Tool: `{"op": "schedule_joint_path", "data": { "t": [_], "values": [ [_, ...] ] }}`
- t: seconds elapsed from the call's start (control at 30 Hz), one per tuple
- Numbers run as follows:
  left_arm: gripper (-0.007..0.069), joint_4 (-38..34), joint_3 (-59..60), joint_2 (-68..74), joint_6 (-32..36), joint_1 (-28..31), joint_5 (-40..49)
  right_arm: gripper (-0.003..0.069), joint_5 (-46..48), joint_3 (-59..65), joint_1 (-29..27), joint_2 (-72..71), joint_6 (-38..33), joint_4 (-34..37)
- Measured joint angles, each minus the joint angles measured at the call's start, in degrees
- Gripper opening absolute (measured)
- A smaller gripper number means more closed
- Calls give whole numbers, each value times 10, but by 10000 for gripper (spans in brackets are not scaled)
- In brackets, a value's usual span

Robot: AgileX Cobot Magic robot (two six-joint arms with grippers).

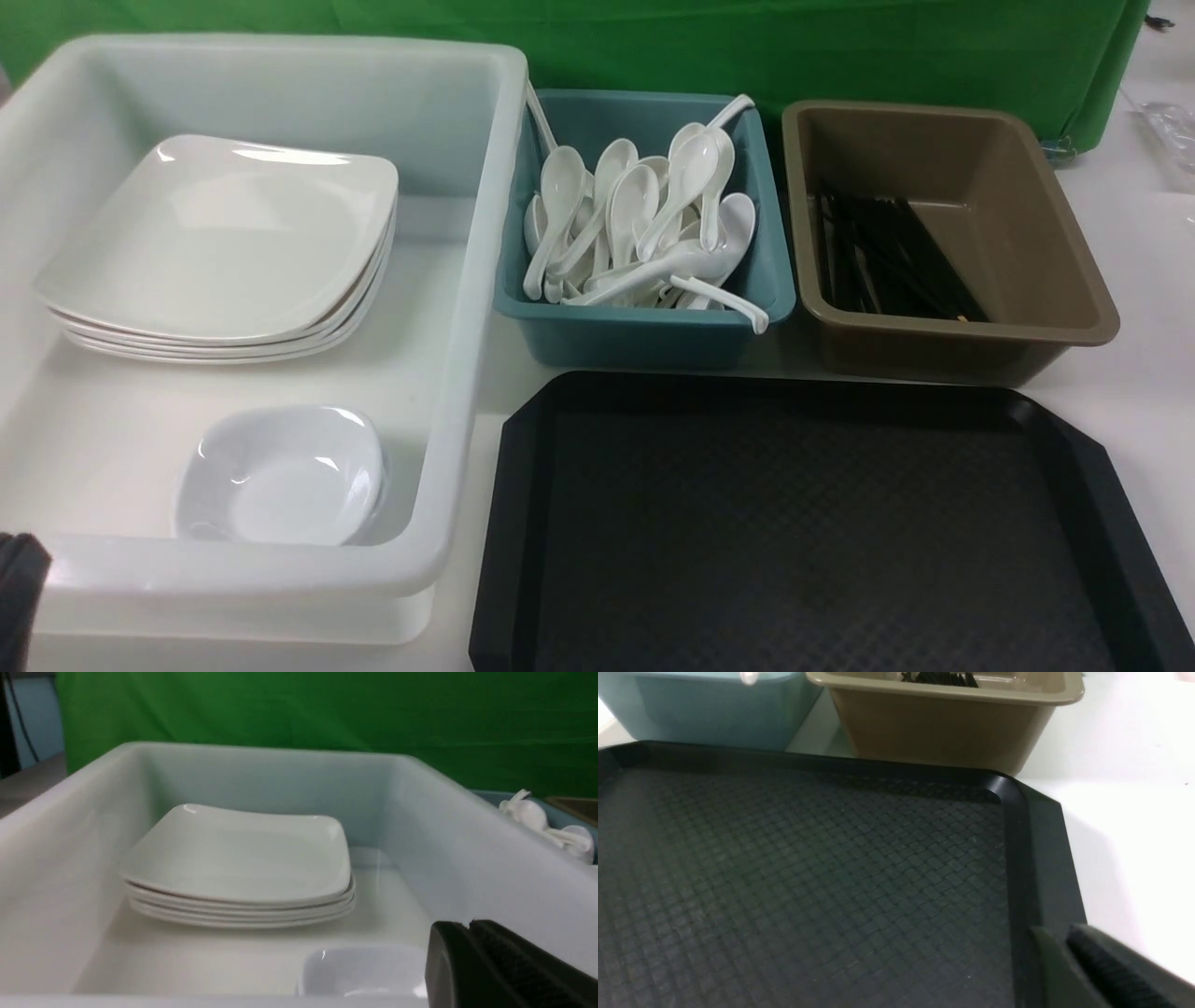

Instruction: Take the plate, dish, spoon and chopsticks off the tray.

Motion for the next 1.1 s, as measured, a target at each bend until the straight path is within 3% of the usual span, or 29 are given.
{"op": "schedule_joint_path", "data": {
  "t": [0.07, 0.13, 1.1],
  "values": [
    [13, -3, 1, -9, -5, 32, 90, 116, -1, 0, 0, 0, 0, 0],
    [13, -5, 1, -10, -14, 36, 102, 119, -1, 0, 0, 0, 0, 0],
    [13, -8, 1, -10, -34, 37, 104, 176, -4, 0, 0, 0, 0, 0]
  ]
}}
